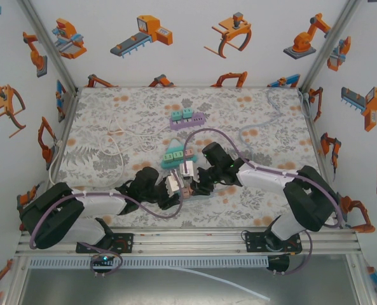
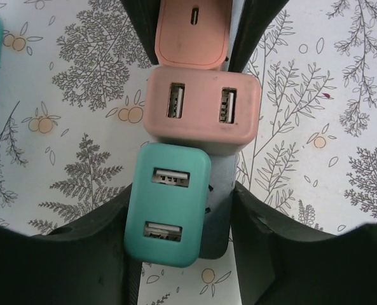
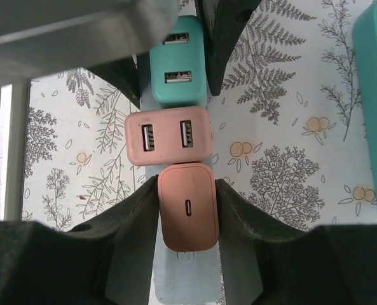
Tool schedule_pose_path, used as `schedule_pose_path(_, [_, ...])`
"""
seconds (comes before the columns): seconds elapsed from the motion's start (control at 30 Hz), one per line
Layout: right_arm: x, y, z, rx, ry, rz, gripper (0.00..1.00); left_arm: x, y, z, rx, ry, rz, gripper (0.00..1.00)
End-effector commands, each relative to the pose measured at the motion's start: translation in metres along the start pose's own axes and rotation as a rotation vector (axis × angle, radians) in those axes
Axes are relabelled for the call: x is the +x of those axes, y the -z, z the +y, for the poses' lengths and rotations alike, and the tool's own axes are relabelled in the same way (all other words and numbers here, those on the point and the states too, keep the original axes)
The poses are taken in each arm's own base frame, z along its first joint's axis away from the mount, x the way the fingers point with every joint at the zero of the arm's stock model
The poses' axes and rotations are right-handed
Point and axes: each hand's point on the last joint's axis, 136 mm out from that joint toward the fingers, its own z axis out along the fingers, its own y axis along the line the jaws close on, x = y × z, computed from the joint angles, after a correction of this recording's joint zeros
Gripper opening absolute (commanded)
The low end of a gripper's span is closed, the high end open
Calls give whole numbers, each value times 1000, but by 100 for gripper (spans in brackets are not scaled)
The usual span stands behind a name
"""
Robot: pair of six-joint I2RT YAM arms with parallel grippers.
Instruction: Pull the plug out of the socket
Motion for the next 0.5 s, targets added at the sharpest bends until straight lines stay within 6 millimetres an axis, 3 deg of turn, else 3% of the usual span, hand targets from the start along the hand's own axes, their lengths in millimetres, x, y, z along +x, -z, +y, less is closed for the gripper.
schedule_pose_path(0.0, [0, -5, 11, -67, -34, -1, 43, 6, -2, 2, -8, -14, 20, 36])
schedule_pose_path(0.1, [6, -9, 10, -68, -46, 19, 46, 9, -3, 1, -8, -12, 28, 30])
schedule_pose_path(0.27, [8, -11, 7, -56, -42, 29, 32, 13, -2, 1, -7, -10, 49, 23])
schedule_pose_path(0.47, [-10, -7, 6, -69, -41, -23, 22, 24, -5, 3, -12, -5, 112, 12])
